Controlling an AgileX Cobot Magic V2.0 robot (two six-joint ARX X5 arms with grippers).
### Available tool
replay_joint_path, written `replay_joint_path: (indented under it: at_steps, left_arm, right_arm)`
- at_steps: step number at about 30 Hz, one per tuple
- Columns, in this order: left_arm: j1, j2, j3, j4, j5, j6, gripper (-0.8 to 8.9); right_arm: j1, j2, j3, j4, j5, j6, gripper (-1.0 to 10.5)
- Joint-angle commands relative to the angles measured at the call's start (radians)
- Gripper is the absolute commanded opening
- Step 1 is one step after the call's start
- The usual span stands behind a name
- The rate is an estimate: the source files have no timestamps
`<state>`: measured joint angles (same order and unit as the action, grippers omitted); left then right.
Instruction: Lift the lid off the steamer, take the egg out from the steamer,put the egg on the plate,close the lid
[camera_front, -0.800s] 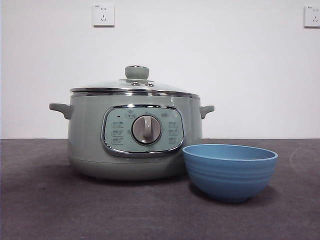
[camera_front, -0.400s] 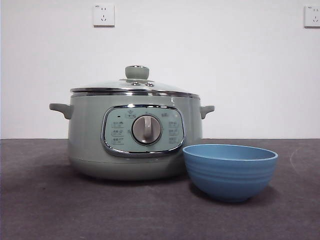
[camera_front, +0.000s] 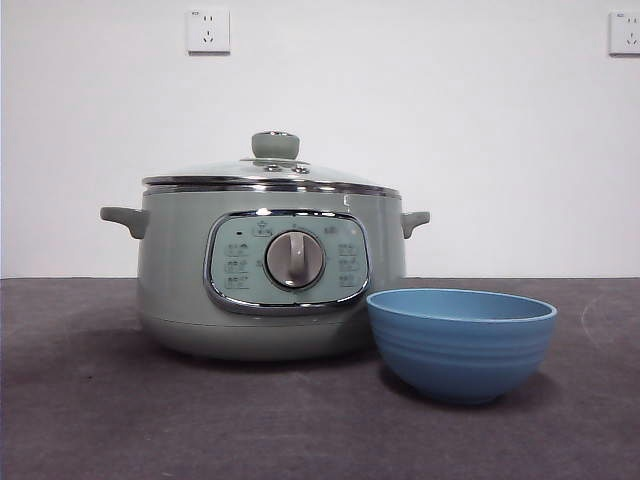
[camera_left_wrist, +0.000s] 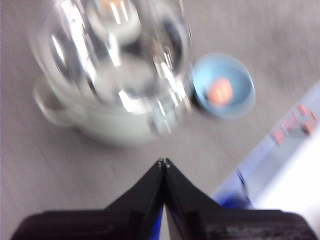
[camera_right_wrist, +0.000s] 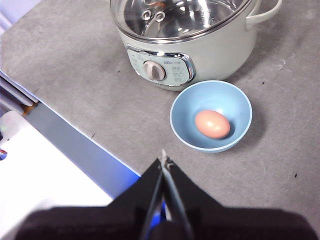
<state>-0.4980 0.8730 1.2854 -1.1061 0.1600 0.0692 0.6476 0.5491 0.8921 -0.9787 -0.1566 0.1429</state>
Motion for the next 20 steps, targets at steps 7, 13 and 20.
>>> replay_joint_path:
  at_steps: [7, 13, 20]
  left_arm:
    - [0.278, -0.256, -0.318, 0.813, 0.209, 0.185, -0.04]
    - [0.406, -0.458, -0.65, 1.035, 0.122, 0.184, -0.03]
    - [0.486, -0.659, -0.943, 1.038, 0.075, 0.153, -0.04]
  right_arm:
    - [0.001, 0.0, 0.002, 0.004, 0.006, 0.006, 0.0]
    - [0.001, 0.0, 0.002, 0.004, 0.006, 0.006, 0.0]
    - [0.002, 0.0, 0.002, 0.004, 0.006, 0.006, 0.0]
